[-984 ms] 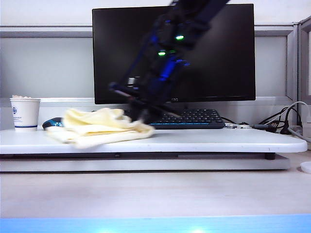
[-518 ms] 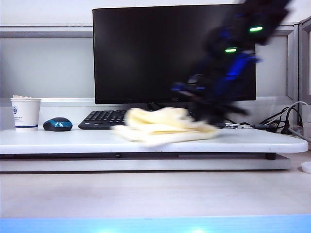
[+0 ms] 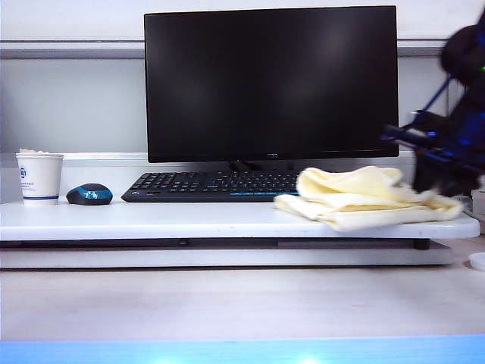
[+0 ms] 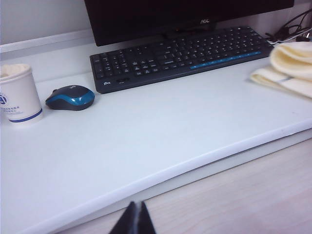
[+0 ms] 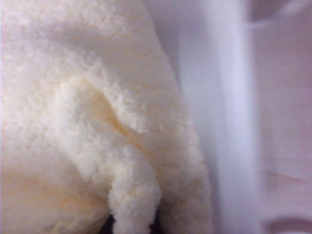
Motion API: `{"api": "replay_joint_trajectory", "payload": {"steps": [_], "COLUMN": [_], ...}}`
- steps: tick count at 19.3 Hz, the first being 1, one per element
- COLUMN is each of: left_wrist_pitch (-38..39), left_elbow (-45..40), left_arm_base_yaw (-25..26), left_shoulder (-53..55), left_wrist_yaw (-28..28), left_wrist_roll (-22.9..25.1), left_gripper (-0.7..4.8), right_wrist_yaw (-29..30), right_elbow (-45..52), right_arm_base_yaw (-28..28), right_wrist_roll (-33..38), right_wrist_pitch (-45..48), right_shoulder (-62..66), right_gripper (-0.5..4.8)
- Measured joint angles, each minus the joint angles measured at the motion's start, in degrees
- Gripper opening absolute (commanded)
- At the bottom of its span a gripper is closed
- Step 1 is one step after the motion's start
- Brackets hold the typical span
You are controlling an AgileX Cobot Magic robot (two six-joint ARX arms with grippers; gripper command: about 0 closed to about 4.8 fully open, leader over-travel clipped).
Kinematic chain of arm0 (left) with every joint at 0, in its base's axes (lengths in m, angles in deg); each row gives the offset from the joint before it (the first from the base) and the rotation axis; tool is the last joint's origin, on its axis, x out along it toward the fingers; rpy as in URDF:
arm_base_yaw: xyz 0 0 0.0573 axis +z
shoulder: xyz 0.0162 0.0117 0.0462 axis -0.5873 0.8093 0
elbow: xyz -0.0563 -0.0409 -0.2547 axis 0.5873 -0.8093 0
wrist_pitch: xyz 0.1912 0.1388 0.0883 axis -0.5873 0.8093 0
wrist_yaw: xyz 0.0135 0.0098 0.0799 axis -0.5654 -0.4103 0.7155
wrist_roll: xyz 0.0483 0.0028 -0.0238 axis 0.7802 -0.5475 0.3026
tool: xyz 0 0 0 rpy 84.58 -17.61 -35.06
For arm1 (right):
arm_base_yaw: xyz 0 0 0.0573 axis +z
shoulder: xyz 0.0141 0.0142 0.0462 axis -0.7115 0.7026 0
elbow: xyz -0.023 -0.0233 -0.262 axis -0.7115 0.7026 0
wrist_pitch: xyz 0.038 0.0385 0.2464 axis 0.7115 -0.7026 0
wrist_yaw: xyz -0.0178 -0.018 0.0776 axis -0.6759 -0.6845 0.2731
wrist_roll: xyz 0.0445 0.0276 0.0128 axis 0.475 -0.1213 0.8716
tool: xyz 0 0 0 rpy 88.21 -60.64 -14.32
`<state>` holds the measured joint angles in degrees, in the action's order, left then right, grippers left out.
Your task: Wipe the tabletop with a clean cloth to remove dust and stains.
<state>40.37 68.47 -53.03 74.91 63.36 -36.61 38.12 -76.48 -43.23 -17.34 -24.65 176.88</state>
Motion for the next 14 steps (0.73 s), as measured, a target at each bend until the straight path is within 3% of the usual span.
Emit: {"api": "replay_joint_trajectory", "payload": {"steps": [8,11,14], "left_wrist_pitch": [0.02,0.0,0.0], "left_elbow": [0.0,0.0,0.0], "left_arm_base_yaw": [0.0,0.0,-0.02], "left_shoulder": [0.0,0.0,0.0], "left_wrist_yaw": [0.0,-0.02,-0.04], "left_wrist_roll": [0.0,0.0,0.0], "left_gripper": [-0.06,-0.06,-0.06], "right_wrist_yaw": [-2.8,-7.56,-7.3], "right_elbow": [0.13,0.26,-2.08], "right_arm_base_yaw": [1.79,7.54,15.1], "right_wrist_roll": [-2.67,-2.62,-0.85], "right_wrist_pitch": [-1.51,0.48,3.21], "right_shoulder": [-1.14,-1.05,2.25], "right_gripper": [-0.04,-0.04,-0.04]}}
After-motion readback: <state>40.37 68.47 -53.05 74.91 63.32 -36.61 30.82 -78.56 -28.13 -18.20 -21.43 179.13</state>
